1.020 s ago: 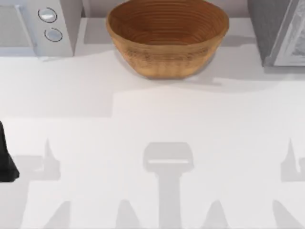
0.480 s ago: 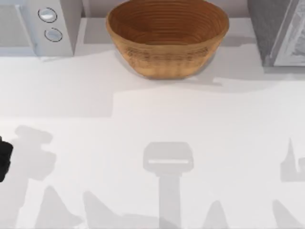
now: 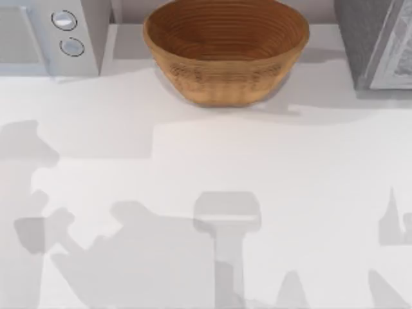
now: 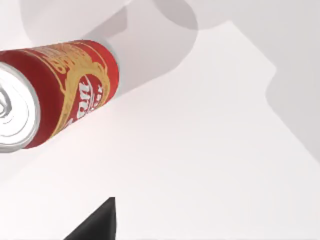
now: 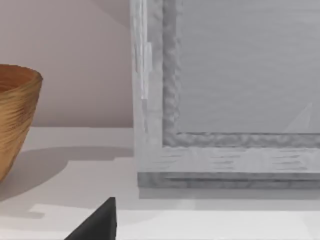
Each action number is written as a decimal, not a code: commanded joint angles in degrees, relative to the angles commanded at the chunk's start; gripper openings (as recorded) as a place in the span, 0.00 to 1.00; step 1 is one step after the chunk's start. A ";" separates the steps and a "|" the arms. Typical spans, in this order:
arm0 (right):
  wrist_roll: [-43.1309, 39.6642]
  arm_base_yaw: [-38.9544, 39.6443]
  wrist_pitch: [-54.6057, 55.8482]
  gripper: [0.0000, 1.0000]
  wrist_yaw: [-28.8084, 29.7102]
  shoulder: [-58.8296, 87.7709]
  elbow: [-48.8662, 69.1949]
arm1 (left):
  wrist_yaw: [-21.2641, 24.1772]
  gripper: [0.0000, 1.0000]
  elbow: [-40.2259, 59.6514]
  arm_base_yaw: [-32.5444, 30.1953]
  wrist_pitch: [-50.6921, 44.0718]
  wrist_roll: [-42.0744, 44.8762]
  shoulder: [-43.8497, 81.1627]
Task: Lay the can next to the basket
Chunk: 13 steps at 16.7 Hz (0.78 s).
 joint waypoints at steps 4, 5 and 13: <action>0.00 0.00 0.00 1.00 0.00 0.00 0.00 | 0.66 1.00 16.93 4.32 -10.47 9.77 17.38; 0.00 0.00 0.00 1.00 0.00 0.00 0.00 | 1.07 1.00 20.87 5.40 -12.40 11.77 20.89; 0.00 0.00 0.00 1.00 0.00 0.00 0.00 | 4.57 1.00 39.00 10.51 -18.24 19.48 34.62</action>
